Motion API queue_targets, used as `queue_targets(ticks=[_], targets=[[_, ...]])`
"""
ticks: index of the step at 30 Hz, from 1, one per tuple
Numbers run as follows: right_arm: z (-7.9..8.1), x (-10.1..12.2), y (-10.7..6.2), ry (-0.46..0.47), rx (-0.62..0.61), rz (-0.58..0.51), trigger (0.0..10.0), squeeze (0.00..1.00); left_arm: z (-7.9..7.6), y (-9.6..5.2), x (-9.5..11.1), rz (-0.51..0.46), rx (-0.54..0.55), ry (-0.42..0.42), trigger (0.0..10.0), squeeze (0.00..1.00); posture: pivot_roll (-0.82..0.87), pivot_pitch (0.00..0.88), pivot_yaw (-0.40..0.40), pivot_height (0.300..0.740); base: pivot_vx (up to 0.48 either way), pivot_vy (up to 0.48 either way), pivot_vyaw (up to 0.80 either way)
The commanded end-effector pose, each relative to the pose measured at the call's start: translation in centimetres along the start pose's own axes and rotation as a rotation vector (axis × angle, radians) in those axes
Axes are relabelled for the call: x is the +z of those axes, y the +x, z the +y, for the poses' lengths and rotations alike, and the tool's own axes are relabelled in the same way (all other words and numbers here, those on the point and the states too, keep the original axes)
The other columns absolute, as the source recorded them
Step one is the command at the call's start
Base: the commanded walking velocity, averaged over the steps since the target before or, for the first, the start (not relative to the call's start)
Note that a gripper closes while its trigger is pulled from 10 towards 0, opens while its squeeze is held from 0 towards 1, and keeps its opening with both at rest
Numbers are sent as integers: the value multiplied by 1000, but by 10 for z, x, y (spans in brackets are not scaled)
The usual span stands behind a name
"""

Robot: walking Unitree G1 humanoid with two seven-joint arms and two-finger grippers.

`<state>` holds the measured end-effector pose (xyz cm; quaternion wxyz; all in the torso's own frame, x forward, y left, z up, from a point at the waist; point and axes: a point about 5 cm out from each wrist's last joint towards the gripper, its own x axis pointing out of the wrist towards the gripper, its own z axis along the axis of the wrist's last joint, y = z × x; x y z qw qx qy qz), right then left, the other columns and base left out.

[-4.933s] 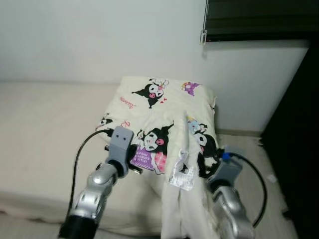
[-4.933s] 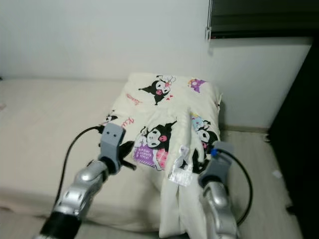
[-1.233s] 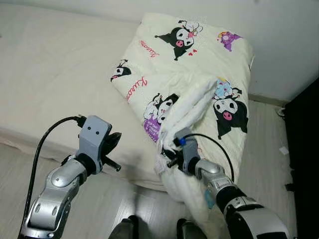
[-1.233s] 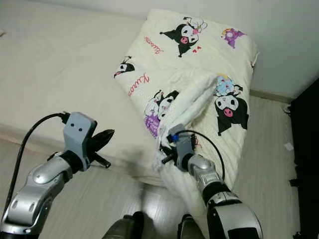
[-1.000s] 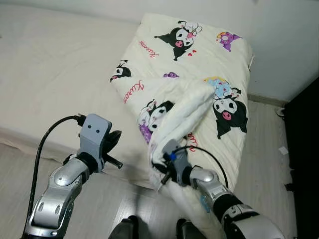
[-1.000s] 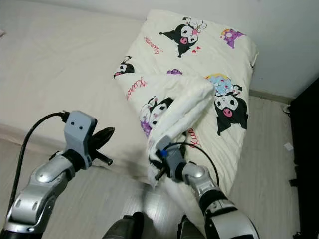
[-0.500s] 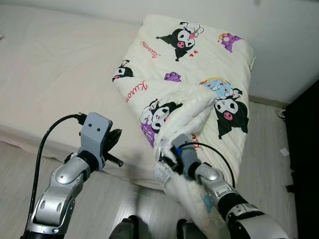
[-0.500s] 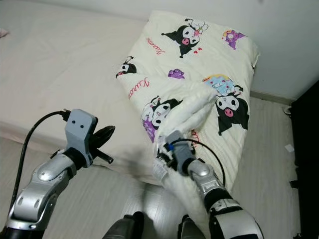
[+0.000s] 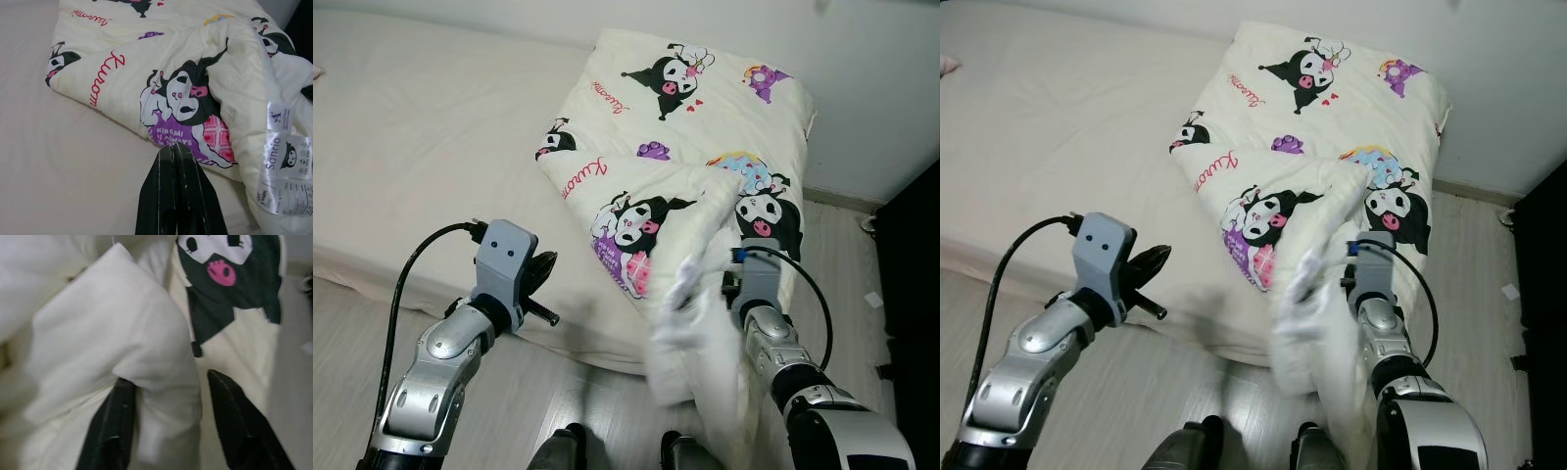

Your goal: Clean up the room

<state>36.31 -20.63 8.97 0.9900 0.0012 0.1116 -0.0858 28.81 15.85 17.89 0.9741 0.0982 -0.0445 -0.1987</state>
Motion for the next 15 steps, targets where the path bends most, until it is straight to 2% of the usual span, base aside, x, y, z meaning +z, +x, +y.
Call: queue_targets(ticks=[1, 3, 4, 5, 8, 9, 10, 11, 15], targets=[[10, -8, -3, 20, 62, 20, 10000, 1000, -4, -3, -4, 4, -13, -14, 10000, 0, 152, 334, 42, 740, 0, 0, 0], [28, -9, -4, -49, 180, 12, 10000, 1000, -4, -4, -5, 4, -9, -13, 10000, 0, 151, 333, 41, 740, 0, 0, 0], [28, -9, -4, -49, 180, 12, 10000, 1000, -4, -4, -5, 4, -9, -13, 10000, 0, 151, 333, 41, 740, 0, 0, 0], [34, -9, -5, -75, 224, 7, 10000, 0, -3, -4, -5, 3, -7, -12, 10000, 0, 151, 334, 40, 740, 0, 0, 0], [32, -2, -4, -80, 155, -47, 10000, 0, 0, -2, -4, -4, 10, -7, 10000, 0, 155, 339, 38, 740, 0, 0, 0], [27, 4, -3, -50, 100, -81, 10000, 0, 1, -2, -3, -9, 17, -6, 10000, 0, 155, 340, 38, 740, 0, 0, 0], [27, 4, -3, -50, 100, -81, 10000, 0, 1, -2, -3, -9, 17, -6, 10000, 0, 155, 340, 38, 740, 0, 0, 0], [17, 18, -1, 26, 21, -154, 10000, 0, 1, -2, 0, -21, 16, -13, 10000, 0, 156, 339, 35, 740, 0, 0, 0], [4, 38, 0, 80, -44, -280, 10000, 0, -1, -4, 1, -27, -5, -20, 10000, 0, 154, 337, 32, 740, 0, 0, 0]])
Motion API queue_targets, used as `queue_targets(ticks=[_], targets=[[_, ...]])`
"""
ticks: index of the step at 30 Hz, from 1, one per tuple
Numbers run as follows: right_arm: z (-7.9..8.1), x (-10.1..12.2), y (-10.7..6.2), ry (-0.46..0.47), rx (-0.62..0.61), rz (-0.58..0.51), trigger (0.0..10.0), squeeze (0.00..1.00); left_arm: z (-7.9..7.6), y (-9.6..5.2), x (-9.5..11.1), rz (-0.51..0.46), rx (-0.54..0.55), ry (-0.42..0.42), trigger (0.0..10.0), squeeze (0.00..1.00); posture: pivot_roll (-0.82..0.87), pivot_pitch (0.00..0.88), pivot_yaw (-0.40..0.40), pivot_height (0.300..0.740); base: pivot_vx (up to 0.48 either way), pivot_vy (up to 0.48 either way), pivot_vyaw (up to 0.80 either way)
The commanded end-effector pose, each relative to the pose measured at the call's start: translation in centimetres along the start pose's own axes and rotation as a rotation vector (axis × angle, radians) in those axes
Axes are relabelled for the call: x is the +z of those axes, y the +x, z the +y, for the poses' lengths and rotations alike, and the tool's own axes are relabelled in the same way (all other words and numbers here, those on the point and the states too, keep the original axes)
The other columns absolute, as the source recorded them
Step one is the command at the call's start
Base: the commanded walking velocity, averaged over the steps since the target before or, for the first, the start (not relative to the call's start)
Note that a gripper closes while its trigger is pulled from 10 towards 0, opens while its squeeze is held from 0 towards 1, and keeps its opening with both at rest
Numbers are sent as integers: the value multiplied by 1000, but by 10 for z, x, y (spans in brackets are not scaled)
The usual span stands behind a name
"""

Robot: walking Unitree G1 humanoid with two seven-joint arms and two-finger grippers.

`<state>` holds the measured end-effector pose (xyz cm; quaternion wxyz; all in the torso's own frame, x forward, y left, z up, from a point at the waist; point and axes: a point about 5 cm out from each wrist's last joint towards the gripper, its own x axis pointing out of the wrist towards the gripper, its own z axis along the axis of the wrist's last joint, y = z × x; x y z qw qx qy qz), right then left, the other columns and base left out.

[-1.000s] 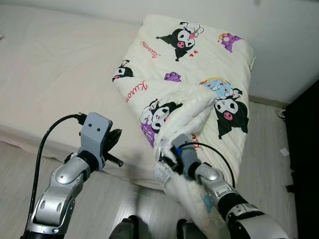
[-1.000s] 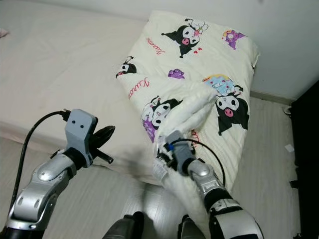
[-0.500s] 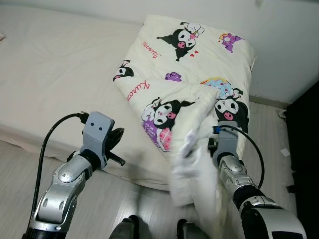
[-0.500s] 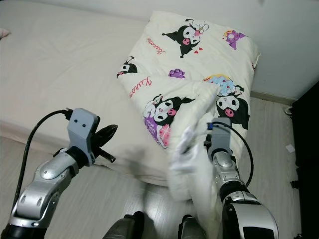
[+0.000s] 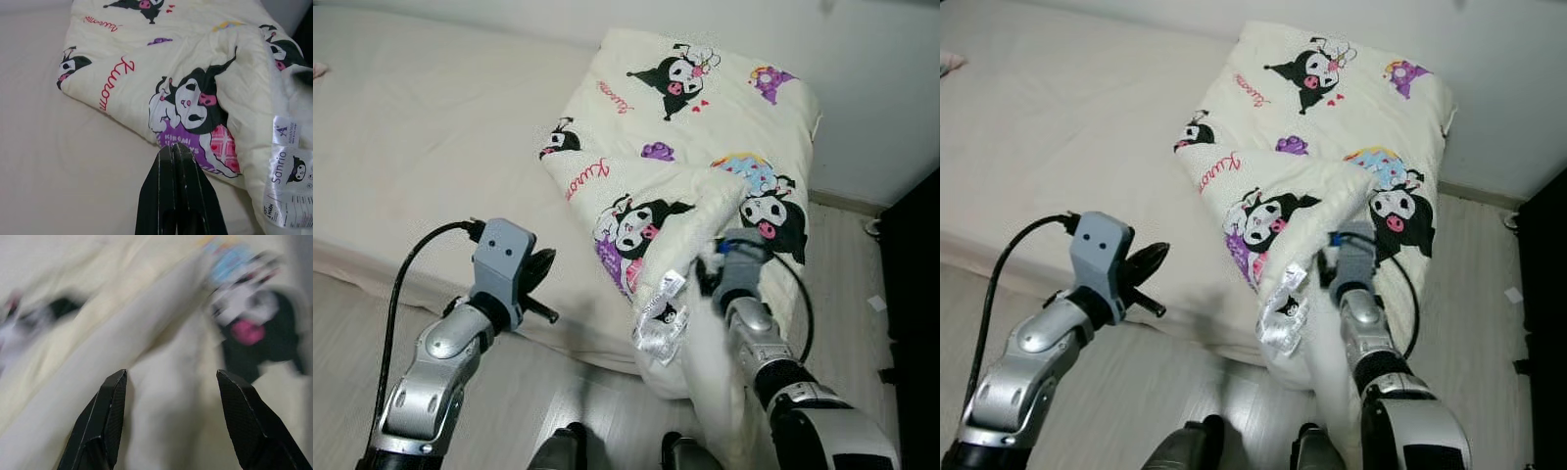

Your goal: Clean up the room

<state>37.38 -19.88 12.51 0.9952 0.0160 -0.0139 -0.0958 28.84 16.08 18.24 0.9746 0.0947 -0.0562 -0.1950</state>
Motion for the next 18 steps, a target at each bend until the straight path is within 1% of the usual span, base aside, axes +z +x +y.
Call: queue_targets(ticks=[1, 4, 6, 7, 9, 10, 11, 12, 13, 14, 15, 17, 18], targets=[[-7, 6, 0, 26, -43, -56, 10000, 0, -4, -4, -3, -2, -17, -17, 10000, 0, 154, 337, 32, 740, 0, 0, 0], [-9, 12, 2, 35, -42, -87, 10000, 0, -5, -4, -4, 2, -24, -14, 10000, 0, 151, 337, 31, 740, 0, 0, 0], [-12, 11, 3, 51, -42, -58, 10000, 0, -6, -4, -4, 2, -27, -17, 10000, 0, 150, 336, 30, 740, 0, 0, 0], [-12, 8, 3, 56, -39, -35, 10000, 0, -6, -4, -4, 2, -28, -18, 10000, 0, 150, 335, 32, 740, 0, 0, 0], [-12, -4, 3, 82, -10, 86, 10000, 0, -6, -3, -4, 3, -30, -17, 10000, 0, 153, 338, 35, 740, 0, 0, 0], [-12, -4, 3, 82, -10, 86, 10000, 0, -6, -3, -4, 3, -30, -17, 10000, 0, 153, 338, 35, 740, 0, 0, 0], [-11, -9, 3, 127, 12, 149, 10000, 0, -6, -3, -4, 3, -31, -16, 10000, 0, 155, 341, 35, 740, 0, 0, 0], [-10, -16, 2, 166, 22, 220, 10000, 1000, -6, -2, -4, 3, -33, -15, 10000, 0, 156, 343, 35, 740, 0, 0, 0], [-11, -17, 3, 225, 30, 247, 10000, 1000, -5, -2, -4, 3, -32, -13, 10000, 0, 158, 345, 35, 740, 0, 0, 0], [-13, -17, 3, 263, 25, 261, 10000, 1000, -4, -2, -3, 3, -32, -11, 10000, 0, 158, 345, 35, 740, 0, 0, 0], [-13, -17, 3, 263, 25, 261, 10000, 1000, -4, -2, -3, 3, -32, -11, 10000, 0, 158, 345, 35, 740, 0, 0, 0], [-16, -15, 5, 303, 17, 263, 10000, 1000, -3, -3, -3, 3, -31, -9, 10000, 0, 171, 345, 37, 740, 0, 0, 0], [-16, -14, 5, 300, 17, 274, 10000, 1000, -3, -4, -3, 5, -32, -5, 10000, 0, 171, 345, 37, 740, 0, 0, 0]])
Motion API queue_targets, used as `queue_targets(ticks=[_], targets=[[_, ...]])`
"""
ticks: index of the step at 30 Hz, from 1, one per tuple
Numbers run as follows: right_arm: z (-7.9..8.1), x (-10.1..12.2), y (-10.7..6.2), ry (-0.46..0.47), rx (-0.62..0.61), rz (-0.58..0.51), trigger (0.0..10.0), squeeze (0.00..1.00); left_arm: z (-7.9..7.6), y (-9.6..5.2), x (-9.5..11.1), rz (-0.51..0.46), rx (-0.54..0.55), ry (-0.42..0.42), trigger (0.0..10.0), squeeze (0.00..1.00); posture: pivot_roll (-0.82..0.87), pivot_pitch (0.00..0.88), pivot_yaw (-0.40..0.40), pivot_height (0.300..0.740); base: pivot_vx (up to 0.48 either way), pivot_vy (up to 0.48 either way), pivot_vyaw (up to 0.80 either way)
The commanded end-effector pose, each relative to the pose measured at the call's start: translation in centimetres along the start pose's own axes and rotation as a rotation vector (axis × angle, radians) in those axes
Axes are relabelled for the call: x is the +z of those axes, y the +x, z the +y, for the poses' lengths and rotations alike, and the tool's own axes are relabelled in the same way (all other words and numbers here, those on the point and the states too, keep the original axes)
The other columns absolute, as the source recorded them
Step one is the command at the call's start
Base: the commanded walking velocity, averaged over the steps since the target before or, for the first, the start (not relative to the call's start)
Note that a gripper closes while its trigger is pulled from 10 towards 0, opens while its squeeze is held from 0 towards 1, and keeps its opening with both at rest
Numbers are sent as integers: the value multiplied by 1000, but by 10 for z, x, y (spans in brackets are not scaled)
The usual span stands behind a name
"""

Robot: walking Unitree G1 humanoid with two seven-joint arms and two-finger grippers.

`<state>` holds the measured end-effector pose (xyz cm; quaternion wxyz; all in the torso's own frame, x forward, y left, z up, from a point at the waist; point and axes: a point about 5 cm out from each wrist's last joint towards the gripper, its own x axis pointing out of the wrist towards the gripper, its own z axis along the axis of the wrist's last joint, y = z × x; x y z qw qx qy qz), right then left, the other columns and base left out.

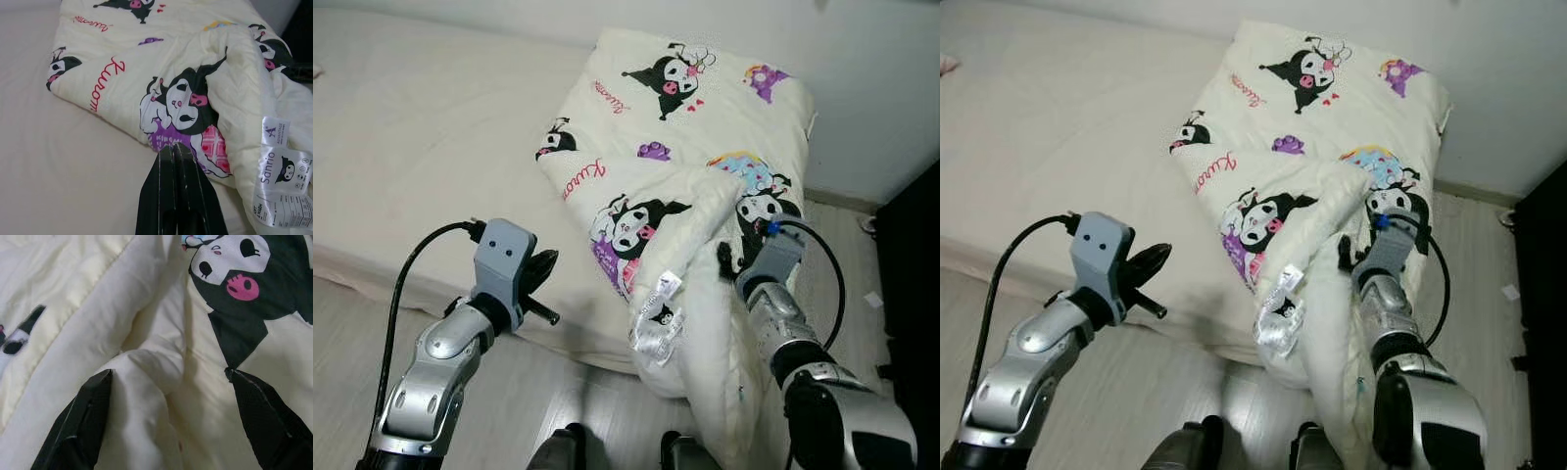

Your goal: Clean up the room

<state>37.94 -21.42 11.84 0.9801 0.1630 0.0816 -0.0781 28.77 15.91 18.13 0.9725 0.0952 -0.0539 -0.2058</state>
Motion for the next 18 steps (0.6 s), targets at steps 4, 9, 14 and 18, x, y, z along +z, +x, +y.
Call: queue_targets(ticks=[4, 9, 14, 18], targets=[[1, -4, 1, -6, 33, 80, 10000, 1000, 1, -5, -2, 3, -9, 0, 10000, 0, 178, 347, 34, 740, 0, 0, 0], [9, 2, 3, -46, 117, 107, 10000, 0, -4, -5, -1, 6, -71, 1, 10000, 0, 176, 347, 31, 740, 0, 0, 0], [12, -5, 2, -56, 158, 173, 7255, 0, -5, -7, -2, 15, -106, 19, 10000, 0, 177, 347, 30, 740, 0, 0, 0], [12, -6, 2, 1, 160, 181, 549, 0, -4, -6, -2, 15, -100, 21, 10000, 0, 181, 348, 30, 740, 0, 0, 0]])
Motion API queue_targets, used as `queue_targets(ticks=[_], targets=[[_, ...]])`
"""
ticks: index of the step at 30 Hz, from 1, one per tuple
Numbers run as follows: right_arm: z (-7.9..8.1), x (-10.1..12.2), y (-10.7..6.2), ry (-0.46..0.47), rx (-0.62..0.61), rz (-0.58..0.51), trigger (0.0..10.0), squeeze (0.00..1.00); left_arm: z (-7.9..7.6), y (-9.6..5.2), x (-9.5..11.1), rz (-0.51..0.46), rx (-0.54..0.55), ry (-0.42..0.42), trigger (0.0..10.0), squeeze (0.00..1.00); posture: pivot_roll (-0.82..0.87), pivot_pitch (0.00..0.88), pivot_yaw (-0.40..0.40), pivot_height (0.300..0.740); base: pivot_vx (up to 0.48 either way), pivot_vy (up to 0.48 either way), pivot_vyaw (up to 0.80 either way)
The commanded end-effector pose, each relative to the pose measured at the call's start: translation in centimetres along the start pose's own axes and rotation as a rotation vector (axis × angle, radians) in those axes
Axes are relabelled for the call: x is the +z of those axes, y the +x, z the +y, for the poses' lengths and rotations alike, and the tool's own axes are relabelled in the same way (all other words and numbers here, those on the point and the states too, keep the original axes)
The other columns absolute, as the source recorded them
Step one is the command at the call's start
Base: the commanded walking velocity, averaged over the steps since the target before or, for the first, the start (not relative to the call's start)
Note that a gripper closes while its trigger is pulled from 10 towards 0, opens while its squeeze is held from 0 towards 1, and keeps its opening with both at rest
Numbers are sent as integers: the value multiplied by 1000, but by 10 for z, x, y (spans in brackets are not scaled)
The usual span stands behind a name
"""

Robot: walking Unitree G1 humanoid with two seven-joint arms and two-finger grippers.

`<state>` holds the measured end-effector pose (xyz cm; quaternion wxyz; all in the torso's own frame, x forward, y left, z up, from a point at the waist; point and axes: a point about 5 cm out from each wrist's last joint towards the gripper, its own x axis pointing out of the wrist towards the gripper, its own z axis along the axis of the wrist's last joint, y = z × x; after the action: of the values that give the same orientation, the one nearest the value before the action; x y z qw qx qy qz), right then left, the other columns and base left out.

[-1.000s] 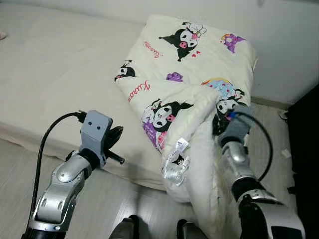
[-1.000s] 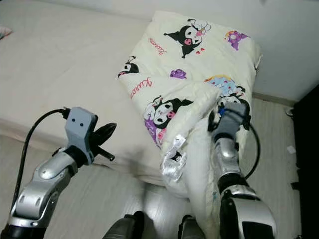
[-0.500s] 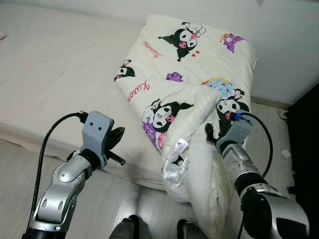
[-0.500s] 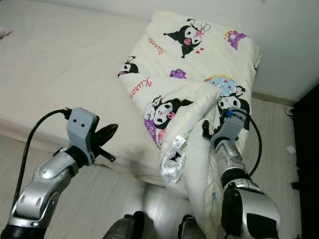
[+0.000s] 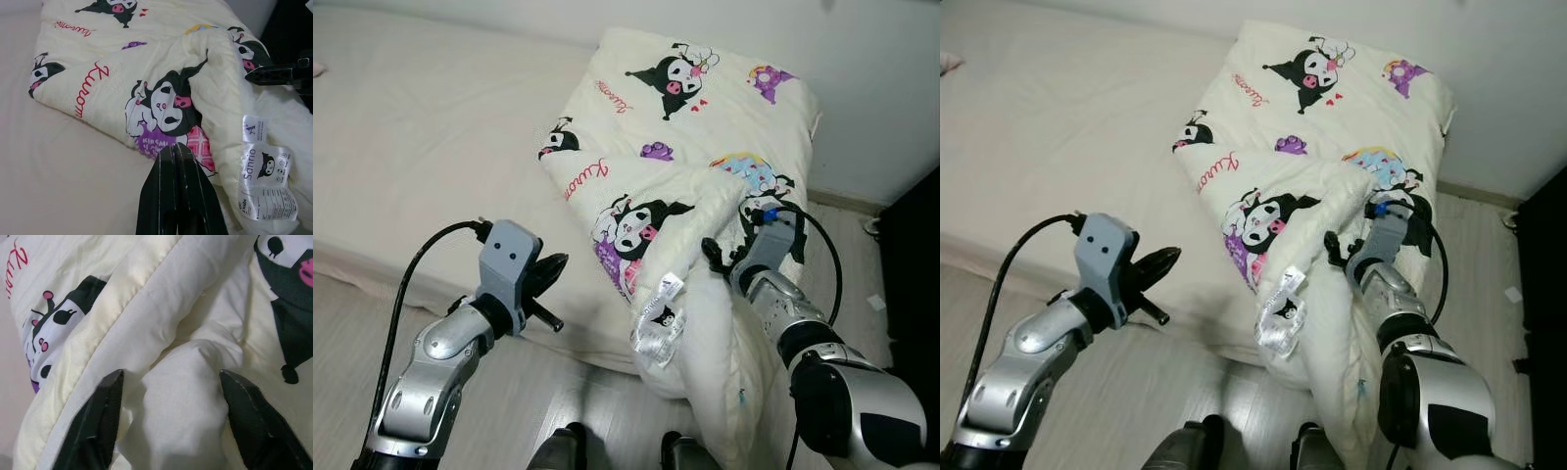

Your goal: Clean up the room

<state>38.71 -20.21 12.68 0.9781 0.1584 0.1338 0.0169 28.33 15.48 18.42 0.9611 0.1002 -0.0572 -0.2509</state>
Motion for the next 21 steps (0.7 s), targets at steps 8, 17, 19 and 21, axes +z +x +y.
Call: queue_targets(ticks=[8, 17, 19, 21], targets=[[-3, -13, -2, 131, -16, 43, 0, 0, 4, -6, -6, 35, -4, 23, 10000, 0, 190, 346, 30, 740, 0, 0, 0], [-3, -8, -1, 126, -6, 13, 0, 0, 7, -6, -5, 32, 9, 27, 10000, 0, 191, 344, 28, 740, 0, 0, 0], [1, -2, 0, 113, 18, -20, 0, 0, 13, -7, -3, 23, 34, 28, 10000, 0, 190, 341, 24, 740, 0, 0, 0], [4, -1, 1, 107, 32, -22, 0, 0, 14, -7, -3, 24, 36, 32, 10000, 0, 190, 341, 24, 740, 0, 0, 0]])
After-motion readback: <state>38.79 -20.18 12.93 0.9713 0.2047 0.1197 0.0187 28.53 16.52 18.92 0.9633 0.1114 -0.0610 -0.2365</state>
